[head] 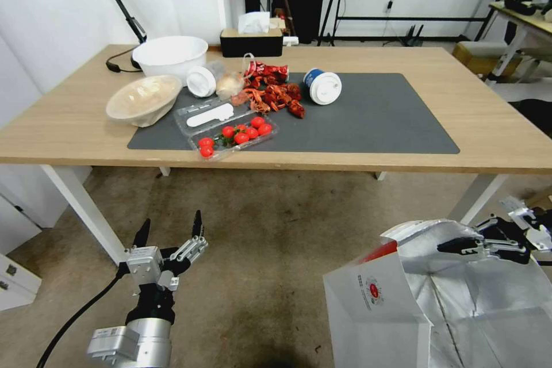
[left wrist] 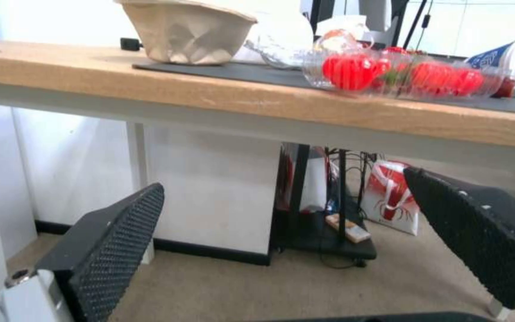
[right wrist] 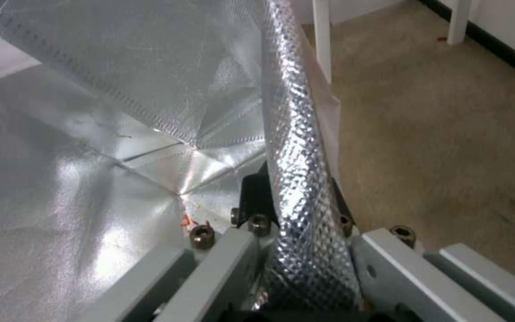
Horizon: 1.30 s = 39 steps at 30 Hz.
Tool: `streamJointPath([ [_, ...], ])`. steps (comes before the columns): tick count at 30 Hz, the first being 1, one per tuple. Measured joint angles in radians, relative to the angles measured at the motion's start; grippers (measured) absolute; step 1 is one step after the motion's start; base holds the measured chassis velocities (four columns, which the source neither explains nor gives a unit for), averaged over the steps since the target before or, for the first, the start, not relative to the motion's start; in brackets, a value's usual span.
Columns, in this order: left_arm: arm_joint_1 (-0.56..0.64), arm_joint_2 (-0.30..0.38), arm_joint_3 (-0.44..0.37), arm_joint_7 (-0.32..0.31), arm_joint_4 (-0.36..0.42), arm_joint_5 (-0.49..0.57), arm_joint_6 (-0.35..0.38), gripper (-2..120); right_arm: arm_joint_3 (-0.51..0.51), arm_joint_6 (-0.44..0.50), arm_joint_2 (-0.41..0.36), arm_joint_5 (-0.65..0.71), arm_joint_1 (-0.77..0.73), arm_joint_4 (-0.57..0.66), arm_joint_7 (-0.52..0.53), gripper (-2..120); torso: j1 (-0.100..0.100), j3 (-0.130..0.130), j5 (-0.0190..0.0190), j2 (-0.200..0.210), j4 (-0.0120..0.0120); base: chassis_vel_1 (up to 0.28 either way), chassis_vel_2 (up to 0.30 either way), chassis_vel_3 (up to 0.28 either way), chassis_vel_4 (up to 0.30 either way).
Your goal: Pick up the food delivery bag from the floor and place it on the table.
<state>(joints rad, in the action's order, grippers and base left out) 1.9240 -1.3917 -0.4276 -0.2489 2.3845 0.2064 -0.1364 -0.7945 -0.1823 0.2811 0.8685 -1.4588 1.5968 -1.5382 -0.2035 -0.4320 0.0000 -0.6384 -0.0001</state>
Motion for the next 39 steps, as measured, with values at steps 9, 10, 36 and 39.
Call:
streamJointPath([
  [9, 0.004, 0.000, -0.002, 0.000, 0.005, -0.001, 0.000, 100, 0.000, -0.001, 0.005, 0.000, -0.002, 0.008, 0.000, 0, -0.014, -0.022, 0.0000, -0.036, 0.0000, 0.000, 0.000, 0.000, 0.000],
  [10, 0.004, 0.000, -0.002, 0.000, 0.005, -0.001, -0.001, 100, 0.000, -0.001, 0.005, -0.001, -0.003, 0.008, 0.000, 0, -0.017, -0.026, 0.0000, -0.042, 0.0001, 0.000, 0.000, 0.000, 0.000],
  [36, -0.009, -0.001, 0.001, 0.002, -0.005, 0.000, -0.004, 100, 0.023, -0.002, 0.011, -0.008, 0.005, -0.010, 0.000, 0, -0.064, -0.093, 0.0000, -0.157, 0.0000, 0.000, 0.000, 0.000, 0.000],
  [39, -0.012, 0.001, 0.001, 0.000, -0.008, 0.003, -0.003, 100, 0.036, -0.002, 0.011, -0.009, 0.017, -0.013, 0.000, 0, -0.069, -0.100, 0.0000, -0.169, 0.0000, 0.000, 0.000, 0.000, 0.000],
])
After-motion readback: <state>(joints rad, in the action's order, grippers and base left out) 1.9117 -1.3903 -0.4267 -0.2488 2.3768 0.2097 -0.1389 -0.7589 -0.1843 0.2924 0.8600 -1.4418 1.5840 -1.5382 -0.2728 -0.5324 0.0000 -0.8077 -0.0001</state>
